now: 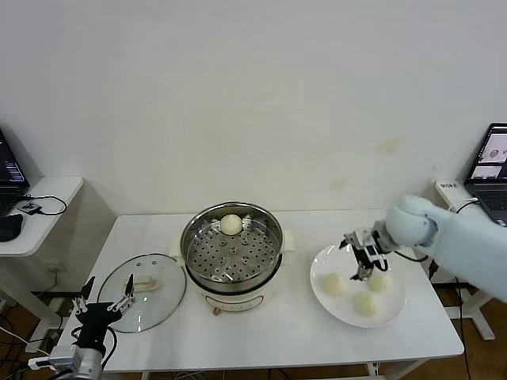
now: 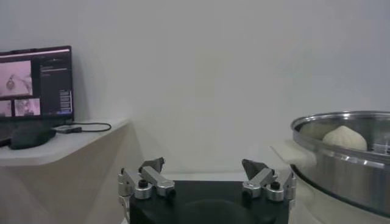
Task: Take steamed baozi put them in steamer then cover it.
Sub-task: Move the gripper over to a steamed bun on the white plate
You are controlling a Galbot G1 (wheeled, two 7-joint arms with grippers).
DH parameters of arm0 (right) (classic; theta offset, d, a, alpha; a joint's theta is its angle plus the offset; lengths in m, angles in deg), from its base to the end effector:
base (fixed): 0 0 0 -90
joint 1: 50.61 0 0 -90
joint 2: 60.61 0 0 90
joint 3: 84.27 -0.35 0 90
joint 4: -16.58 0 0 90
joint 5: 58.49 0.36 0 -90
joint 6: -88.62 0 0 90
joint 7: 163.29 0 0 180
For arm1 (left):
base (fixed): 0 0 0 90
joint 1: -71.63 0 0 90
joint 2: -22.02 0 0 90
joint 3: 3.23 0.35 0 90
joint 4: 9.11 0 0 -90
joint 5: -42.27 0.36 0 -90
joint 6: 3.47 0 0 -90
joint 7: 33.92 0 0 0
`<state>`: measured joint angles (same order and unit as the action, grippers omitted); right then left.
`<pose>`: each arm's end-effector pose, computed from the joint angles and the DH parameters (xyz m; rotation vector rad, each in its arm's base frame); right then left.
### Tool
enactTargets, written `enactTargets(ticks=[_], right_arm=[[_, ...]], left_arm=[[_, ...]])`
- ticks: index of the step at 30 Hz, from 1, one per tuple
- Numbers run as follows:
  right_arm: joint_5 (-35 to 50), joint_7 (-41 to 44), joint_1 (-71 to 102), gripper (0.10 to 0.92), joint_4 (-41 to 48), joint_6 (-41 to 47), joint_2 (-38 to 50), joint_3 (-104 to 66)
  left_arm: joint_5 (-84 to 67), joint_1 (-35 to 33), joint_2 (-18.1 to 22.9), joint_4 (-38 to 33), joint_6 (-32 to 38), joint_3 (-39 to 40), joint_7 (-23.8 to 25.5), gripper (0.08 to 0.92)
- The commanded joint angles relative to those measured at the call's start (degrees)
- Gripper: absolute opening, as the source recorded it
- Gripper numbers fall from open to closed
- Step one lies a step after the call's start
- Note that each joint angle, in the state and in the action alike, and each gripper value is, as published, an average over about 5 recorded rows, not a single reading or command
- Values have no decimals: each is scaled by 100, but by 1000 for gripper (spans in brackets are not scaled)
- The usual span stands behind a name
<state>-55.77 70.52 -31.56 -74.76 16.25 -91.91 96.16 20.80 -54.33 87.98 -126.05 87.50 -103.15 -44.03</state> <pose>0.4575 -0.1049 -0.1608 1.3490 -1.4221 1.4957 0.1689 0.1266 -0.3056 0.1920 -3.0278 -0.1235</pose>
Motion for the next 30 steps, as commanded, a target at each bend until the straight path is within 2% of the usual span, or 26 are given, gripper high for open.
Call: enactTargets(ticks=[1,24,30], right_arm=[[-363,24,879,823,59,74,80,-410],[-720,-214,1452,821,1134,-143,-894,-856],[-811,-226,1438,767,1185,-91,-1026,-841]], left_arm=[[11,-20,6,30,3,-8,4,823],[42,-10,36,-20,20,-47,18,823],[44,12,39,32,24,-53,17,823]])
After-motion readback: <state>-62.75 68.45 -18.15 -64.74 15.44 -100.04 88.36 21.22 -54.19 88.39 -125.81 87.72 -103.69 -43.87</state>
